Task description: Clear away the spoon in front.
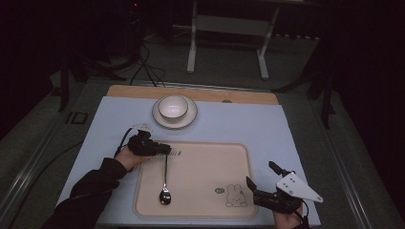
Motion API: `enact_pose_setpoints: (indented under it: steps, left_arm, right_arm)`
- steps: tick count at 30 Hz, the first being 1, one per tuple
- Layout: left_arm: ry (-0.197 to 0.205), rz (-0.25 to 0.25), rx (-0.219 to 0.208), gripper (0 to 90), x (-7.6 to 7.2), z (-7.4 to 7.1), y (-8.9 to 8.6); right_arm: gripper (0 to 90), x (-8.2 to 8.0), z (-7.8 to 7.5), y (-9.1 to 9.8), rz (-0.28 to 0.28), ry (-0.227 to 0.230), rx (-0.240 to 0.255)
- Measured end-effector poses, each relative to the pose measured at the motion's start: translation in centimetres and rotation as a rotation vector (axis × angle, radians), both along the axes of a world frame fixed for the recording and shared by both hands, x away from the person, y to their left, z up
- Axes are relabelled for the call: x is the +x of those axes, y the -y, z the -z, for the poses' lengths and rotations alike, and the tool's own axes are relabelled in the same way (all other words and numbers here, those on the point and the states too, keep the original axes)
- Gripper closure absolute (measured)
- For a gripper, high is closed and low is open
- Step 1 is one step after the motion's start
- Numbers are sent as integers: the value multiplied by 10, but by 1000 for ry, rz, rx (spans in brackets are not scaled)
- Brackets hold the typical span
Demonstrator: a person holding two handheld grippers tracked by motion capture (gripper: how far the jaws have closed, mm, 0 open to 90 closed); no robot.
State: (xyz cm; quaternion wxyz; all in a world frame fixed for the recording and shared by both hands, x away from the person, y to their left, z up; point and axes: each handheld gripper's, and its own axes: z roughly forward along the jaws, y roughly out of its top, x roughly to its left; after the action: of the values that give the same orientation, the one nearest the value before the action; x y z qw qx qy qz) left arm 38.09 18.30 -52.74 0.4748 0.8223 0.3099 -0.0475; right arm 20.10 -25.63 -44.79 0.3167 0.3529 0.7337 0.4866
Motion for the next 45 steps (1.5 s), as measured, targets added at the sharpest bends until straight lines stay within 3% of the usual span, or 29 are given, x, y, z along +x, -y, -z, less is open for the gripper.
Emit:
enact_pose_setpoints:
  steps: [11,31,35,38,39,40,45]
  left_arm:
    - [-1,-28,69,773,4,10,4]
    - [10,-44,65,716,8,10,6]
    - [29,-63,47,622,4,0,3]
    - [38,-65,33,487,0,-13,3]
    - [43,-57,21,442,-3,-17,2]
    - [35,-35,-16,394,-6,-23,1]
    - [44,-34,-61,215,-20,-38,-4]
  right_arm:
    - [128,1,1,0,1,-5,-1]
    - [128,2,2,-1,-5,-9,-5]
    - [128,1,1,0,-3,-7,-3]
    - [128,1,1,-1,-3,-6,-5]
    - [127,1,1,-1,-3,-6,-4]
    - [127,1,1,-1,-3,-4,-4]
    - [127,0,0,-1,-5,2,-6]
